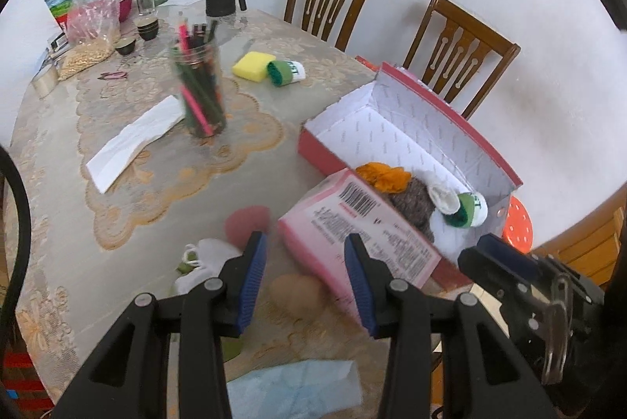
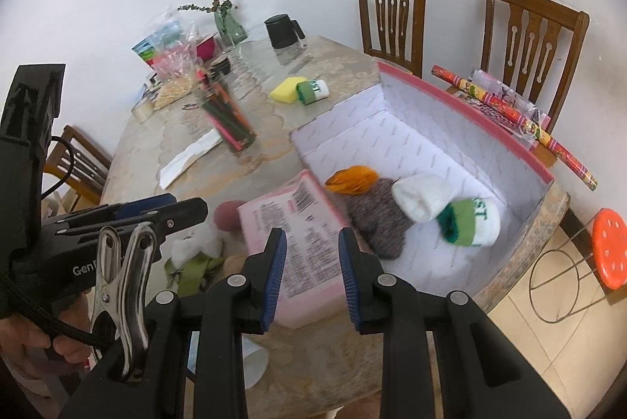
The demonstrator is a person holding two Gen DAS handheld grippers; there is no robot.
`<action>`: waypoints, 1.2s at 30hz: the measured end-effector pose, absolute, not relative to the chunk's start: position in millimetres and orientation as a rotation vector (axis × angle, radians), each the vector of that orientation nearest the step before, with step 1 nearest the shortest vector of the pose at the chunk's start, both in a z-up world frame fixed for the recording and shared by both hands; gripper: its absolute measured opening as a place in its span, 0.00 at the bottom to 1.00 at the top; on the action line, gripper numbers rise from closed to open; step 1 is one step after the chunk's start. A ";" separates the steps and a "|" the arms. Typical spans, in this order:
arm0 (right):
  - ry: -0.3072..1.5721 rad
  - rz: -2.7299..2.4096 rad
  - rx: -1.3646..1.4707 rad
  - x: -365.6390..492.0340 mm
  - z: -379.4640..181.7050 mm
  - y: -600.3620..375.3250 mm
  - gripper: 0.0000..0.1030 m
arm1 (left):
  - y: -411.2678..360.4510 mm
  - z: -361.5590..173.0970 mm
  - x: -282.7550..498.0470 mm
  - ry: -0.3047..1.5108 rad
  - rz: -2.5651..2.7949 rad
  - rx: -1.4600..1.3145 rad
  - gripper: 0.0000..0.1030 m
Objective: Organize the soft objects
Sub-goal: 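Move both grippers back from the box toward the items on the table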
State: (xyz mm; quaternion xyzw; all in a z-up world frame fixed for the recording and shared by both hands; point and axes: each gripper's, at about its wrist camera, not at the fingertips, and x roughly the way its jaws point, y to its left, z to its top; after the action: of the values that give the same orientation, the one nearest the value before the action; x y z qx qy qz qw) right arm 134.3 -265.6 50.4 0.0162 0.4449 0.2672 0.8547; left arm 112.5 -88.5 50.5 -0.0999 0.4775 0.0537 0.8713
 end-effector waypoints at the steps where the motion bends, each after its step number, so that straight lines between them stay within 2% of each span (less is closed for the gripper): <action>1: 0.936 0.563 0.033 129.6 50.7 -262.8 0.28 | -85.2 51.5 108.3 0.996 0.114 -0.209 0.42; 23: 0.969 0.578 0.008 49.7 50.2 -220.2 0.28 | -21.4 37.8 41.2 1.002 0.137 -0.254 0.42; 36: 1.017 0.572 -0.028 12.7 36.4 -196.0 0.28 | -12.7 13.9 59.3 1.046 0.065 -0.186 0.42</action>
State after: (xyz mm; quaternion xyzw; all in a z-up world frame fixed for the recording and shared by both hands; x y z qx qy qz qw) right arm 12.7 -196.0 36.4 -0.0132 0.4803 0.2698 0.8345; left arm 59.3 -12.7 13.9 -0.0885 0.4985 0.0311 0.8618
